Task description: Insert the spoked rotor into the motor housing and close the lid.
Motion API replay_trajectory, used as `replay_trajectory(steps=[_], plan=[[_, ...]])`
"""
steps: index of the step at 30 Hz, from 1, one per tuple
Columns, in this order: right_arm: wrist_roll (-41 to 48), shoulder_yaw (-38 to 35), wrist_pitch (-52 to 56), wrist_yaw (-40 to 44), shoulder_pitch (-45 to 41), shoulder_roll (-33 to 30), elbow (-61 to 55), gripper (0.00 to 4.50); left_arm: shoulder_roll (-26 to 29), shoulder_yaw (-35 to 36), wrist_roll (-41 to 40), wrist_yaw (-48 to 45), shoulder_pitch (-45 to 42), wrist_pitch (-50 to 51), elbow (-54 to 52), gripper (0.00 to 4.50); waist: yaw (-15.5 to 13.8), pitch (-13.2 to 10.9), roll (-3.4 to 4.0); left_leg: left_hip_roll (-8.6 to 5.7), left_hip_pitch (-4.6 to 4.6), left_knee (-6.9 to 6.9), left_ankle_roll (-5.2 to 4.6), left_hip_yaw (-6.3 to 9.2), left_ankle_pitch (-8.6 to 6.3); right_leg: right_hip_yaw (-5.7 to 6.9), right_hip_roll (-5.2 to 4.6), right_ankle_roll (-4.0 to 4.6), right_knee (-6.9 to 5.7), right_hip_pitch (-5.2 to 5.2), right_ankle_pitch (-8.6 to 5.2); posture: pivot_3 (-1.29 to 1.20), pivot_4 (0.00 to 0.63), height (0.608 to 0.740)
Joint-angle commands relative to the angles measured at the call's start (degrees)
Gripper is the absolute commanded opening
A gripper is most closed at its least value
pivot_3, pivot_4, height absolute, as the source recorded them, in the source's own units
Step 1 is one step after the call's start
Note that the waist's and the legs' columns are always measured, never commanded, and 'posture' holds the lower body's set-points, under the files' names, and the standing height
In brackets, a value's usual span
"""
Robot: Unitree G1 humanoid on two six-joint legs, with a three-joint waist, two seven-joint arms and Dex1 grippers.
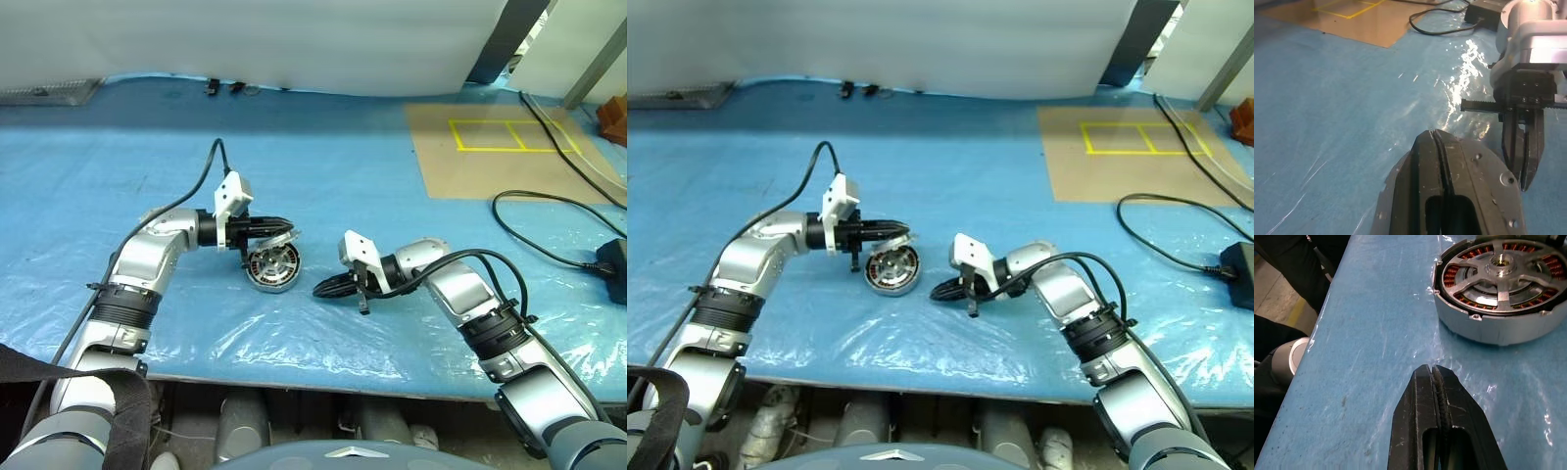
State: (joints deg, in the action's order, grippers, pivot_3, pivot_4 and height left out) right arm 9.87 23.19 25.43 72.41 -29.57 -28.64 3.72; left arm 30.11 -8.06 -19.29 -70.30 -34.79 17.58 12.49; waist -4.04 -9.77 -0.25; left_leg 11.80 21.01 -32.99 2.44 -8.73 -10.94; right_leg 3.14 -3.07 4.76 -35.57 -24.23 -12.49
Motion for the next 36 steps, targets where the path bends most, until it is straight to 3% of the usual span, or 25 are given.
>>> replay_trajectory(steps=[1,5,9,11,17,22,31,36], plan=[[1.4,-1.6,0.1,0.1,0.4,-0.7,-2.6,0.0,2.1,-2.9,2.8,-1.8,0.8,-1.0,-4.0,0.04,0.0,0.0,0.0,0.0,-0.01,0.0,0.0,0.0,0.0,0.0,0.0,0.0,0.01,0.0,0.0,0.0,0.15,0.74],[1.0,-2.8,-2.3,-3.6,-0.6,1.9,-1.0,0.0,4.9,-6.3,7.1,-1.9,5.8,-3.7,-7.2,0.04,0.2,0.0,0.01,0.01,-0.01,0.04,0.0,0.0,0.0,0.0,0.0,0.0,0.04,0.0,0.0,0.0,0.15,0.74],[2.5,-4.5,-1.8,-6.7,-1.2,5.6,-1.1,0.0,5.3,-5.3,8.6,1.5,12.0,-6.5,-9.6,0.04,0.2,0.0,0.06,0.01,-0.08,0.13,0.02,-0.01,0.0,0.01,0.01,0.0,0.05,0.0,-0.01,0.0,0.15,0.74],[4.3,-5.5,-0.5,-7.3,-1.4,7.3,-1.8,0.0,4.3,-3.4,8.8,5.1,14.2,-9.2,-10.7,0.04,0.1,0.0,0.07,-0.01,-0.1,0.12,0.01,-0.02,-0.01,0.01,-0.01,0.0,0.05,0.05,-0.01,0.0,0.15,0.74],[7.2,-6.5,0.5,-8.2,-2.8,11.5,-0.9,0.0,-4.3,9.5,-2.6,17.1,17.3,-8.4,-18.8,0.04,0.1,0.0,0.05,-0.01,-0.05,0.0,0.01,-0.01,-0.01,0.02,-0.03,0.0,0.03,0.07,0.0,0.0,0.15,0.74],[7.3,-5.9,-1.3,-9.0,-4.7,14.8,0.7,1.2,-4.5,14.2,-4.4,21.4,26.8,-8.3,-26.6,0.0,1.1,0.0,0.05,0.0,0.01,0.19,0.02,0.0,-0.02,0.01,0.0,0.0,0.15,0.06,-0.01,0.0,0.15,0.74],[0.5,-2.7,-6.4,-14.0,-9.3,18.9,9.5,4.42,-7.4,16.9,-2.2,27.8,50.4,-14.2,-36.0,0.0,1.6,0.0,0.03,0.02,0.0,0.39,-0.11,-0.04,-0.1,0.05,0.03,-0.01,0.48,0.02,-0.01,0.0,0.15,0.74],[-1.8,-1.4,-8.2,-13.9,-11.6,20.5,14.4,4.47,-9.0,17.0,-1.0,30.8,54.9,-16.6,-37.4,0.0,1.5,0.0,0.03,0.04,-0.06,0.41,-0.21,-0.04,-0.16,0.06,0.04,-0.03,0.49,0.05,-0.02,0.0,0.15,0.74]])
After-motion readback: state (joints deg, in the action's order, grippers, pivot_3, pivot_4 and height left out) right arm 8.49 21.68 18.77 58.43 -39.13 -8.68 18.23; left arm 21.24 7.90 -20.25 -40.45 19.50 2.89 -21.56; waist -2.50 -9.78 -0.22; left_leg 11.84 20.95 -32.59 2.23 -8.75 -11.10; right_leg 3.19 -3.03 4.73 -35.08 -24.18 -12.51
